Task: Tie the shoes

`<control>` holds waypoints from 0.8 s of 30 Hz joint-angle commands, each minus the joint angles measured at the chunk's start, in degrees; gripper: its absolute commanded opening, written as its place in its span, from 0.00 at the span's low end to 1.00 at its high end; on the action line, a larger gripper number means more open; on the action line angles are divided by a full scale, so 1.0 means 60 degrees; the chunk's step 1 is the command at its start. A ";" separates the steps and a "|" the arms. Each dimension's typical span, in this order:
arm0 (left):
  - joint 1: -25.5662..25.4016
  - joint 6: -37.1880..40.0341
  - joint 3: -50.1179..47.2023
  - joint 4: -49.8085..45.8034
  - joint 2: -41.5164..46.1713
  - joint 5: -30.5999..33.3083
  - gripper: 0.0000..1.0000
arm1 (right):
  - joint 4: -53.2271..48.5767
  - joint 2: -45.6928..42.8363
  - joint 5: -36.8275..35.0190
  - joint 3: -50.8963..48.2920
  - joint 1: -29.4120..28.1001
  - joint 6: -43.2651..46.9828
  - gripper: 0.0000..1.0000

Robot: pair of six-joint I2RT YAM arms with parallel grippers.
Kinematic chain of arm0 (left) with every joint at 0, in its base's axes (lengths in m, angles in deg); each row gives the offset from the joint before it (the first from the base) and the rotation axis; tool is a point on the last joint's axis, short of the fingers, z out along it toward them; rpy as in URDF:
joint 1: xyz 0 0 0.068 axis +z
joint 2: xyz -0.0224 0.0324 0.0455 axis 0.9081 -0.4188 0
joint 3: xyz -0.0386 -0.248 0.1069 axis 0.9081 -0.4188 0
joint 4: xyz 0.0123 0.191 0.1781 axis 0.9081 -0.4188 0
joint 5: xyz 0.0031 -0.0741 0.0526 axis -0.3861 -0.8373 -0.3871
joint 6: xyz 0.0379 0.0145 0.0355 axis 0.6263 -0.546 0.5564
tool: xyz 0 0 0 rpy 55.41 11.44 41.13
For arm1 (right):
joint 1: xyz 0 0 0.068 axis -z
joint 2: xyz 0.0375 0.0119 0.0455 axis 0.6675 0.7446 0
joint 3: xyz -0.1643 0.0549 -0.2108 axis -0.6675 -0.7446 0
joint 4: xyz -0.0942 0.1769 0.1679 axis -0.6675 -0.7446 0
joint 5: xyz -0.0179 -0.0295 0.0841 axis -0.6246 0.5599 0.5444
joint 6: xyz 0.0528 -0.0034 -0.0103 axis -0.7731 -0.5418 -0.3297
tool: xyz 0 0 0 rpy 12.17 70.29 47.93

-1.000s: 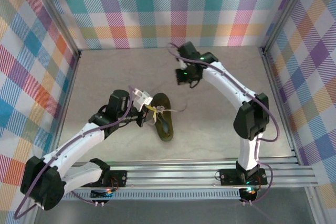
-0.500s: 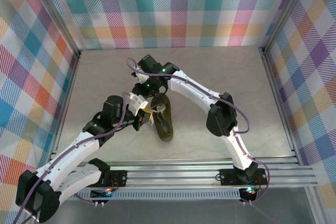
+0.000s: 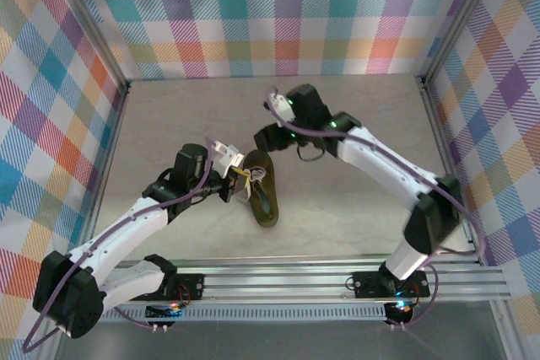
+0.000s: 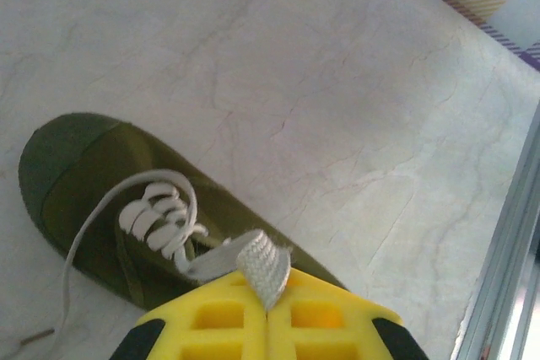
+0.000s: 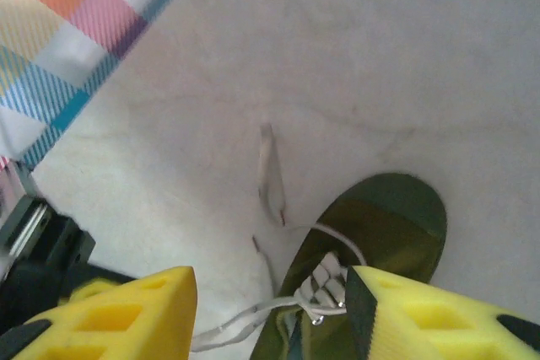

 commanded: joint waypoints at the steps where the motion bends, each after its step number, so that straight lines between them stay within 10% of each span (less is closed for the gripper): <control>1: 0.0180 -0.0037 0.0769 -0.0400 -0.0300 -0.0674 0.00 | 0.3616 -0.1274 -0.0140 -0.2848 -0.0214 0.1118 0.52; 7: 0.0389 0.0014 0.1656 -0.1153 -0.0836 -0.1249 0.00 | 0.5737 -0.1563 0.0368 -0.4989 -0.0536 0.2936 0.55; 24: 0.0725 -0.0470 0.1922 -0.1601 -0.1306 -0.2228 0.00 | 0.6089 0.0129 0.2096 -0.4101 -0.0887 0.4772 0.56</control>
